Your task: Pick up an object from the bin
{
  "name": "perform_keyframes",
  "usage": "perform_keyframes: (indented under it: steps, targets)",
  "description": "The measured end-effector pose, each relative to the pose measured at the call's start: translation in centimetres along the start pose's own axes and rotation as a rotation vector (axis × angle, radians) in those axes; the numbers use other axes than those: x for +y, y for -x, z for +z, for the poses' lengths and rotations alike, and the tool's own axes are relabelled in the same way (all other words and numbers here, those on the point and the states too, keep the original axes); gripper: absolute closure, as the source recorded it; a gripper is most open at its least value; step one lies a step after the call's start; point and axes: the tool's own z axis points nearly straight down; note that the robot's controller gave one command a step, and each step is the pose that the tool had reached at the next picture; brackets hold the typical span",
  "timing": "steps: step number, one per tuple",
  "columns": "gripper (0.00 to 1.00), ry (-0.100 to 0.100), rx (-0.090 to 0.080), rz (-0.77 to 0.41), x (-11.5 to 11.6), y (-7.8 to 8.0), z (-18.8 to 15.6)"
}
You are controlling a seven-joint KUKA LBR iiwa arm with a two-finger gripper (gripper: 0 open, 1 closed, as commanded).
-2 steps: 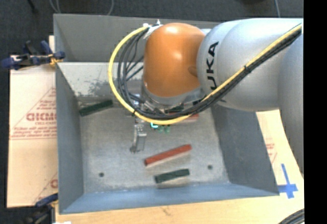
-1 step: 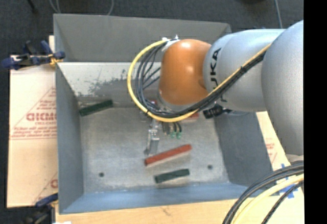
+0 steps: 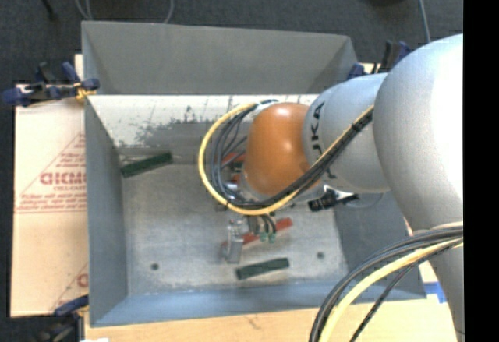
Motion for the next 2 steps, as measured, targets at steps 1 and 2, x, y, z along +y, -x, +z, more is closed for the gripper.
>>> perform_keyframes:
  steps: [1,2]
  targets:
    - [0.00,-0.004,-0.006,0.024,-9.65,-2.54,-0.62]
    - [1.00,0.000,-0.007,0.022,-9.14,-2.47,-0.61]
